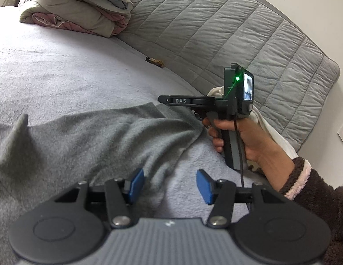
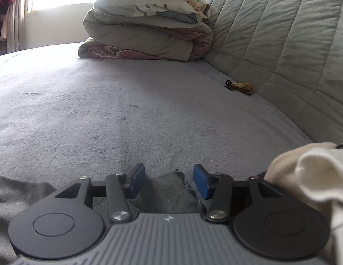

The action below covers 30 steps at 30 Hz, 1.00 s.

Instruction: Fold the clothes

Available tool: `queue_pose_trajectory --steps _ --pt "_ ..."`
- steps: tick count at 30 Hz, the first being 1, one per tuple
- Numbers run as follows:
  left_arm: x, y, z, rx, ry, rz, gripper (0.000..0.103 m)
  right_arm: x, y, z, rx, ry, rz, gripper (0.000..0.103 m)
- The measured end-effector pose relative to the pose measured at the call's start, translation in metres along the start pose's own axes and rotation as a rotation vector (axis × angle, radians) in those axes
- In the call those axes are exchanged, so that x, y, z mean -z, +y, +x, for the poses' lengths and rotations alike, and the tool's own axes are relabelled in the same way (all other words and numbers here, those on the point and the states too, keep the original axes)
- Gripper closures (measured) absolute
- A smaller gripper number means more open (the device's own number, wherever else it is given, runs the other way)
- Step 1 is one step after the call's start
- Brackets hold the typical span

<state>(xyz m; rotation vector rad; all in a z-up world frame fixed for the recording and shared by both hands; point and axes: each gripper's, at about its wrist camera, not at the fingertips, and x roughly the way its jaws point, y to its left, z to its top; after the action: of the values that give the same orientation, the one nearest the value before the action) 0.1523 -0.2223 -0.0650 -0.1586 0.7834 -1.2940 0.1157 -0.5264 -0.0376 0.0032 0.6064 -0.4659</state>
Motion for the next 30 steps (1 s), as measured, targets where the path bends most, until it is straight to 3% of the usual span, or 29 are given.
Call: queue_pose_trajectory --steps 2,3,4,6,9,12,15,17,22,26,30 --pt "0.0 0.0 0.0 0.0 0.0 0.0 0.049 0.001 0.0 -0.002 -0.004 -0.007 0.0 0.061" --pt "0.0 0.0 0.0 0.0 0.0 0.0 0.049 0.002 0.0 -0.003 0.002 -0.013 0.002 0.082" --pt "0.0 0.0 0.0 0.0 0.0 0.001 0.049 0.002 0.0 -0.005 0.012 -0.02 0.005 0.094" --pt "0.0 0.0 0.0 -0.001 0.0 0.002 0.049 0.003 -0.001 -0.009 0.026 -0.052 0.015 0.096" --pt "0.0 0.0 0.001 -0.001 0.001 0.004 0.048 0.003 0.003 -0.018 0.083 -0.136 -0.026 0.096" --pt "0.0 0.0 0.001 -0.001 0.002 0.005 0.048 0.002 0.007 -0.012 0.127 -0.136 -0.084 0.096" --pt "0.0 0.001 0.001 0.0 0.003 0.006 0.047 0.0 0.005 0.003 0.108 -0.057 -0.081 0.096" --pt "0.0 0.0 0.001 0.0 0.003 0.008 0.047 -0.001 0.003 0.002 0.101 -0.058 -0.073 0.092" --pt "-0.001 -0.003 -0.002 0.006 -0.011 0.027 0.047 -0.006 -0.003 -0.029 0.026 -0.077 0.002 0.065" --pt "-0.001 -0.012 -0.007 0.021 -0.032 0.075 0.048 -0.004 -0.005 -0.07 -0.019 -0.034 0.035 0.062" --pt "0.0 -0.02 0.0 0.006 0.003 0.123 0.05 0.013 -0.014 -0.097 -0.064 0.039 0.135 0.062"
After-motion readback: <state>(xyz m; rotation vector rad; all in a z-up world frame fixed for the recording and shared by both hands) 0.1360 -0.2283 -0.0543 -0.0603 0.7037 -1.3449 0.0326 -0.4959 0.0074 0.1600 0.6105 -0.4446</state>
